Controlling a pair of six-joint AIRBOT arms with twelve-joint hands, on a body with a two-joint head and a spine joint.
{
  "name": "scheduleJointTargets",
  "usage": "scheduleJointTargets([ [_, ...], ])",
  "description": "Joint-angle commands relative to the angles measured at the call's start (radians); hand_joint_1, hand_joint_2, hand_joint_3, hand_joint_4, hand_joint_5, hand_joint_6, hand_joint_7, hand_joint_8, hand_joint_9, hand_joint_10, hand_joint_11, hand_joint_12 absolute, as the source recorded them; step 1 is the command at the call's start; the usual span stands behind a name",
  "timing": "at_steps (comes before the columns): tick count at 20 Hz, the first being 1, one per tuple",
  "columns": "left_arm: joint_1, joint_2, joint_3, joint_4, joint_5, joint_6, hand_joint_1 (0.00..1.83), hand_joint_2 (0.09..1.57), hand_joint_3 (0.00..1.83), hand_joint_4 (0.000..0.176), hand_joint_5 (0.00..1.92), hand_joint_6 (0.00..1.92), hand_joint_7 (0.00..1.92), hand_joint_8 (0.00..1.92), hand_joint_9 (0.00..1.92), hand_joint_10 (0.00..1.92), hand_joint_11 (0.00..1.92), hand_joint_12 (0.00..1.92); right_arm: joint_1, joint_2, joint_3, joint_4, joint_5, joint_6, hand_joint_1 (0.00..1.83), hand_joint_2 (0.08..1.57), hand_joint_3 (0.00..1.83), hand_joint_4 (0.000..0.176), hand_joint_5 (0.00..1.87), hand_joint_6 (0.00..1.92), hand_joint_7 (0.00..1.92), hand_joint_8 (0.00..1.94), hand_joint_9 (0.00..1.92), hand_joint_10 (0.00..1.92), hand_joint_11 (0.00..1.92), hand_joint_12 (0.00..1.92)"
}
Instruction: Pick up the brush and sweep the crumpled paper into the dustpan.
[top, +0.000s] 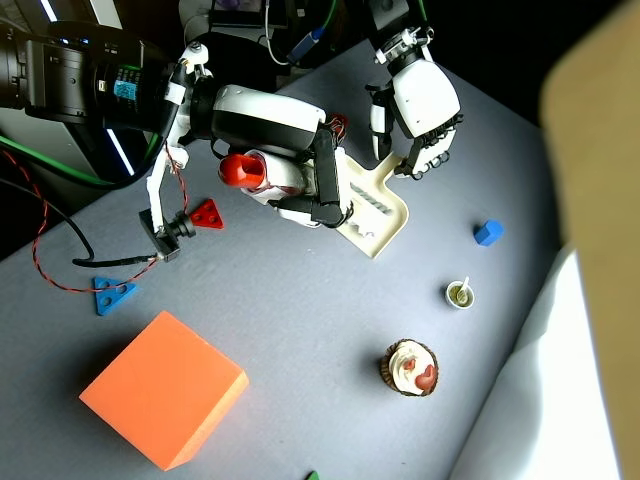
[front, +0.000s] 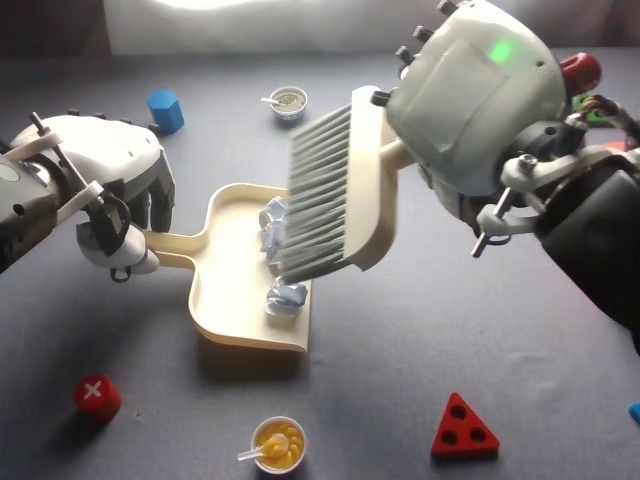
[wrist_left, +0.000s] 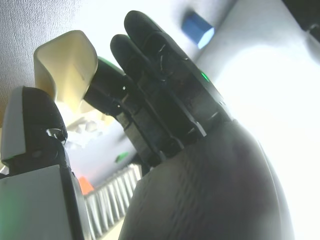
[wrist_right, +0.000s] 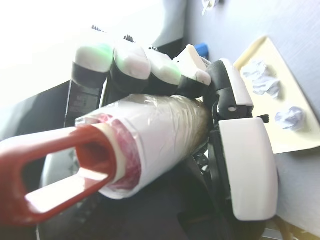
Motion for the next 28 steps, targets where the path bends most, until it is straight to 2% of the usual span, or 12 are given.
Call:
scheduleJointTargets([
  [1, -0.004, 0.008, 0.001, 0.033, -0.059, 0.001, 1.27, 1.04, 0.00, 0.000, 1.16, 0.84, 1.17, 0.51, 1.04, 0.00, 0.95, 0.14, 0.002, 0.011, 0.007, -0.068, 0.098, 0.020, 0.80, 1.42, 0.00, 0.065, 1.13, 1.92, 1.22, 1.94, 1.22, 1.92, 1.21, 1.92],
  [6, -0.004, 0.009, 0.001, 0.033, -0.059, 0.001, 1.27, 1.03, 0.00, 0.000, 1.18, 0.81, 1.19, 0.46, 1.02, 0.00, 0.93, 0.14, -0.027, 0.031, 0.021, -0.069, 0.125, 0.150, 0.80, 1.41, 0.00, 0.064, 1.11, 1.92, 1.20, 1.94, 1.20, 1.92, 1.20, 1.92],
  [9, -0.004, 0.009, 0.000, 0.033, -0.059, 0.001, 1.27, 1.04, 0.00, 0.000, 1.17, 0.83, 1.17, 0.49, 1.03, 0.00, 0.94, 0.15, -0.047, 0.050, 0.020, -0.128, 0.126, 0.231, 0.82, 1.41, 0.00, 0.064, 1.10, 1.92, 1.19, 1.94, 1.20, 1.92, 1.21, 1.92],
  [13, -0.004, 0.009, 0.000, 0.032, -0.060, 0.001, 1.27, 1.04, 0.00, 0.000, 1.16, 0.85, 1.15, 0.52, 1.03, 0.00, 0.93, 0.15, -0.086, 0.072, 0.016, -0.169, 0.139, 0.262, 0.81, 1.40, 0.00, 0.064, 1.13, 1.92, 1.22, 1.94, 1.23, 1.92, 1.23, 1.92],
  [16, -0.005, 0.009, -0.001, 0.031, -0.062, 0.001, 1.27, 1.04, 0.00, 0.000, 1.16, 0.84, 1.19, 0.48, 1.03, 0.00, 0.94, 0.15, -0.132, 0.097, 0.013, -0.258, 0.179, 0.308, 0.80, 1.41, 0.00, 0.063, 1.14, 1.92, 1.23, 1.94, 1.23, 1.92, 1.23, 1.92],
  [21, -0.005, 0.009, 0.000, 0.031, -0.063, 0.001, 1.27, 1.04, 0.00, 0.000, 1.17, 0.82, 1.18, 0.49, 1.04, 0.01, 0.97, 0.17, -0.135, 0.109, 0.018, -0.257, 0.195, 0.308, 0.82, 1.40, 0.00, 0.063, 1.11, 1.92, 1.20, 1.94, 1.21, 1.92, 1.21, 1.92],
  [22, -0.005, 0.009, 0.000, 0.030, -0.064, 0.001, 1.27, 1.04, 0.00, 0.000, 1.17, 0.81, 1.17, 0.50, 1.04, 0.00, 0.97, 0.17, -0.135, 0.111, 0.017, -0.257, 0.195, 0.308, 0.81, 1.40, 0.00, 0.063, 1.10, 1.92, 1.20, 1.94, 1.20, 1.92, 1.20, 1.92],
  [24, -0.006, 0.009, 0.000, 0.030, -0.064, 0.001, 1.26, 1.06, 0.00, 0.000, 1.14, 0.85, 1.10, 0.65, 1.04, 0.00, 0.95, 0.18, -0.134, 0.115, 0.015, -0.258, 0.195, 0.307, 0.84, 1.40, 0.00, 0.063, 1.11, 1.92, 1.21, 1.94, 1.22, 1.92, 1.24, 1.92],
  [25, -0.006, 0.009, 0.000, 0.030, -0.064, 0.001, 1.15, 1.07, 0.00, 0.000, 1.10, 0.81, 0.99, 0.26, 1.02, 0.02, 0.93, 0.18, -0.134, 0.116, 0.015, -0.259, 0.195, 0.307, 0.82, 1.40, 0.00, 0.063, 1.13, 1.92, 1.22, 1.94, 1.24, 1.92, 1.24, 1.92],
  [26, -0.006, 0.009, 0.000, 0.030, -0.065, 0.001, 1.13, 1.07, 0.00, 0.000, 1.08, 0.82, 1.00, 0.08, 1.02, 0.01, 0.92, 0.19, -0.134, 0.117, 0.016, -0.260, 0.195, 0.305, 0.81, 1.40, 0.00, 0.063, 1.13, 1.92, 1.23, 1.94, 1.24, 1.92, 1.24, 1.92],
  [28, -0.006, 0.009, 0.000, 0.030, -0.065, 0.001, 1.11, 1.08, 0.00, 0.000, 1.06, 0.84, 1.02, 0.02, 1.02, 0.00, 0.89, 0.19, -0.134, 0.120, 0.016, -0.260, 0.195, 0.304, 0.81, 1.40, 0.00, 0.062, 1.15, 1.92, 1.23, 1.94, 1.23, 1.92, 1.22, 1.92],
])
